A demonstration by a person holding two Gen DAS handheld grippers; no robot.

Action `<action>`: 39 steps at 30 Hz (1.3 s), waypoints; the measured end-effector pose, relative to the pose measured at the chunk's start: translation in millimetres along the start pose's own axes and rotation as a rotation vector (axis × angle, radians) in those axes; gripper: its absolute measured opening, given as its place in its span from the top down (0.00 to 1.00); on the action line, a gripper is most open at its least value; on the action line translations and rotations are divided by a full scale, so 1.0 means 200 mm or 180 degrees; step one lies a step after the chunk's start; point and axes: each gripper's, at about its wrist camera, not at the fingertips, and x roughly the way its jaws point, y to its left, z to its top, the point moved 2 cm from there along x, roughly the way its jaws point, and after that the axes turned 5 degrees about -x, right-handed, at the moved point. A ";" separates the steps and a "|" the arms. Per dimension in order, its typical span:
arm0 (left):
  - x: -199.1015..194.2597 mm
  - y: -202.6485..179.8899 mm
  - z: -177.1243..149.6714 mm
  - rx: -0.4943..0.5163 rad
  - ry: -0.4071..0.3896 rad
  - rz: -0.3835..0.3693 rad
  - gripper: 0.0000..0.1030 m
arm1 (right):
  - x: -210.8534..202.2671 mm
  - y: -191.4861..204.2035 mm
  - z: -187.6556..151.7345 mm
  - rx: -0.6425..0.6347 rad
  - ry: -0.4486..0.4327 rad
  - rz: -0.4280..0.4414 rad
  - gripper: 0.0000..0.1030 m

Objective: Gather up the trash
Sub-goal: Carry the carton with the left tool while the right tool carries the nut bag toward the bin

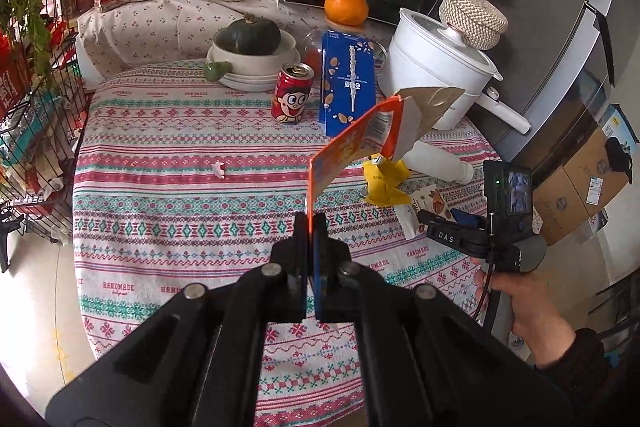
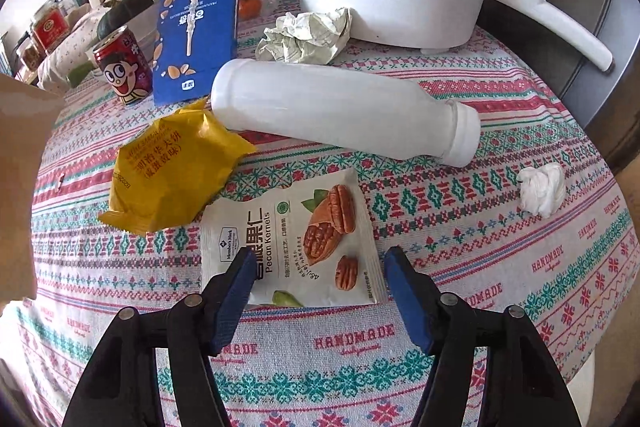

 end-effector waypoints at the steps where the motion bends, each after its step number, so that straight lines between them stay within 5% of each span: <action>1: 0.00 0.00 0.00 -0.0001 0.0003 -0.0008 0.98 | 0.00 0.02 0.00 -0.0035 -0.0016 -0.0033 0.42; 3: 0.00 -0.01 0.00 0.0005 0.0003 -0.0016 0.98 | 0.00 0.04 -0.01 -0.0111 -0.0046 -0.0063 0.46; 8: 0.02 -0.04 -0.01 0.0026 0.0028 -0.0015 0.98 | -0.06 0.06 -0.03 -0.0182 -0.0097 0.0042 0.84; 11: 0.02 -0.06 -0.02 0.0028 0.0033 -0.0051 0.98 | -0.15 0.03 -0.03 -0.0163 -0.0185 0.0122 0.93; 30: -0.07 -0.32 -0.12 0.0245 0.0086 -0.0498 0.98 | -0.90 -0.27 -0.29 -0.0126 -0.0739 0.0030 0.95; 39: -0.08 -0.66 -0.29 0.0816 0.0213 -0.0688 0.98 | -1.12 -0.50 -0.52 0.0040 -0.0865 -0.0097 0.95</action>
